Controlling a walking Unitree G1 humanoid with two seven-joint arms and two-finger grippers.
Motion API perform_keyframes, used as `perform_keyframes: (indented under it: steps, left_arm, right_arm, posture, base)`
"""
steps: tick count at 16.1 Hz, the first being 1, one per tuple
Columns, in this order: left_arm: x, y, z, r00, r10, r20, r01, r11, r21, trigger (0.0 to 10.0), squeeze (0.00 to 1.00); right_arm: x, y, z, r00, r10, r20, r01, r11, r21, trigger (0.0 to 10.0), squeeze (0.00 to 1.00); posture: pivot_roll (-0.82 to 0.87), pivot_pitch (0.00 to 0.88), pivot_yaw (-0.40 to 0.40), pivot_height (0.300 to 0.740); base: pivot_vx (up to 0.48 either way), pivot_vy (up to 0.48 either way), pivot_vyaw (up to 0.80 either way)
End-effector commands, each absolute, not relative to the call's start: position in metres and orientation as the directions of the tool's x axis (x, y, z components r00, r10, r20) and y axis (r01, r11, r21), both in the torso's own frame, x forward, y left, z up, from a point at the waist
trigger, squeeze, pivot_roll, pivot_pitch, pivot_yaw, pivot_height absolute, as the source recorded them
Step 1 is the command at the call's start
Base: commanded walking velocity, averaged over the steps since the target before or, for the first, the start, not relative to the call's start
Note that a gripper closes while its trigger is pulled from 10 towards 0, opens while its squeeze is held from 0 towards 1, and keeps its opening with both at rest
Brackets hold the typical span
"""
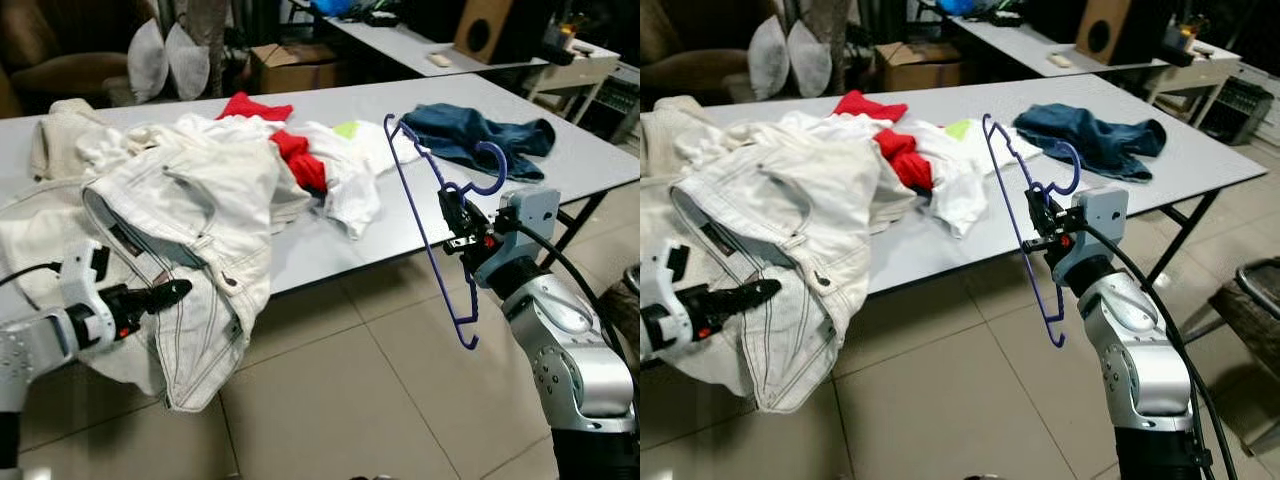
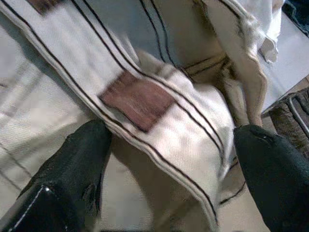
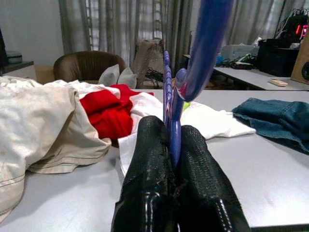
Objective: Hang hanger
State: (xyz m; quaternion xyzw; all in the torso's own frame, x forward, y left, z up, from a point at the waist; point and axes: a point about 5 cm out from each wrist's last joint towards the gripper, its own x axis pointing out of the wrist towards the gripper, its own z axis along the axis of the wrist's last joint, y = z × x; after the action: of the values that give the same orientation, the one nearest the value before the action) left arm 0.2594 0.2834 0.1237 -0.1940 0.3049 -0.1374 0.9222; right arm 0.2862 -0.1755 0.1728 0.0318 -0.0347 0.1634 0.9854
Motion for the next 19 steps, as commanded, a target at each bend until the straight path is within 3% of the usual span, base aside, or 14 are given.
perform_keyframes:
  steps: [1, 5, 8, 9, 10, 11, 12, 13, 16, 17, 18, 19]
  left_arm:
    - [0.263, 0.278, 0.124, 0.779, -0.375, -0.503, 0.141, 0.886, -0.443, 10.0, 0.0]
    - [0.281, 0.265, 0.134, 0.852, -0.393, -0.345, 0.158, 0.823, -0.546, 10.0, 0.0]
    - [0.286, 0.264, 0.128, 0.886, -0.332, -0.325, 0.083, 0.802, -0.592, 9.8, 0.0]
    - [0.286, 0.264, 0.125, 0.892, -0.313, -0.327, 0.055, 0.792, -0.609, 5.6, 0.0]
    - [0.287, 0.264, 0.122, 0.897, -0.295, -0.329, 0.027, 0.78, -0.626, 3.6, 0.0]
    - [0.287, 0.263, 0.12, 0.901, -0.286, -0.327, 0.012, 0.769, -0.639, 3.7, 0.0]
    - [0.29, 0.261, 0.122, 0.913, -0.278, -0.299, 0.006, 0.741, -0.671, 2.4, 0.0]
    - [0.292, 0.261, 0.123, 0.923, -0.259, -0.286, 0.0, 0.743, -0.67, 2.1, 0.0]
    - [0.291, 0.267, 0.123, 0.927, -0.211, -0.309, -0.039, 0.767, -0.641, 2.4, 0.0]
    - [0.289, 0.272, 0.124, 0.932, -0.181, -0.314, -0.066, 0.768, -0.638, 0.9, 0.0]
    - [0.288, 0.274, 0.124, 0.935, -0.169, -0.313, -0.075, 0.766, -0.638, 0.0, 0.0]
    - [0.285, 0.281, 0.127, 0.943, -0.158, -0.292, -0.078, 0.75, -0.657, 0.0, 0.0]
  right_arm:
    - [0.287, -0.177, 0.179, 0.945, 0.31, 0.103, -0.316, 0.948, 0.044, 10.0, 0.0]
    - [0.287, -0.178, 0.18, 0.946, 0.307, 0.103, -0.313, 0.949, 0.044, 10.0, 0.0]
    - [0.287, -0.177, 0.18, 0.946, 0.308, 0.104, -0.314, 0.948, 0.045, 10.0, 0.0]
    - [0.287, -0.176, 0.18, 0.946, 0.308, 0.104, -0.314, 0.948, 0.046, 10.0, 0.0]
    - [0.287, -0.176, 0.18, 0.945, 0.309, 0.105, -0.315, 0.948, 0.047, 10.0, 0.0]
    - [0.288, -0.175, 0.18, 0.945, 0.309, 0.105, -0.315, 0.948, 0.048, 10.0, 0.0]
    - [0.288, -0.175, 0.18, 0.945, 0.309, 0.105, -0.316, 0.948, 0.048, 10.0, 0.0]
    - [0.289, -0.174, 0.18, 0.945, 0.311, 0.105, -0.317, 0.947, 0.048, 10.0, 0.0]
    - [0.288, -0.173, 0.18, 0.944, 0.313, 0.105, -0.319, 0.947, 0.048, 10.0, 0.0]
    - [0.288, -0.173, 0.18, 0.944, 0.312, 0.105, -0.318, 0.947, 0.05, 10.0, 0.0]
    - [0.288, -0.173, 0.18, 0.945, 0.311, 0.104, -0.318, 0.947, 0.05, 10.0, 0.0]
    - [0.287, -0.174, 0.179, 0.945, 0.311, 0.102, -0.318, 0.947, 0.051, 10.0, 0.0]
  posture:
    - [-0.13, 0.0, -0.022, 0.74]
    - [-0.13, 0.0, -0.024, 0.74]
    - [-0.14, 0.0, -0.024, 0.74]
    - [-0.14, 0.0, -0.024, 0.74]
    - [-0.14, 0.0, -0.024, 0.74]
    - [-0.14, 0.0, -0.024, 0.74]
    - [-0.14, 0.0, -0.024, 0.74]
    - [-0.14, 0.0, -0.024, 0.74]
    - [-0.14, 0.0, -0.024, 0.74]
    - [-0.14, 0.0, -0.023, 0.74]
    - [-0.14, 0.0, -0.024, 0.74]
    - [-0.14, 0.0, -0.027, 0.74]
  base:
    - [0.0, 0.0, 0.0]
    - [0.0, 0.0, 0.0]
    - [0.0, 0.0, 0.0]
    - [0.0, 0.0, 0.0]
    - [0.0, 0.0, 0.0]
    - [0.0, 0.0, 0.0]
    - [0.0, 0.0, 0.0]
    - [0.0, 0.0, 0.0]
    - [0.0, 0.0, 0.0]
    - [0.0, 0.0, 0.0]
    - [0.0, 0.0, 0.0]
    - [0.0, 0.0, 0.0]
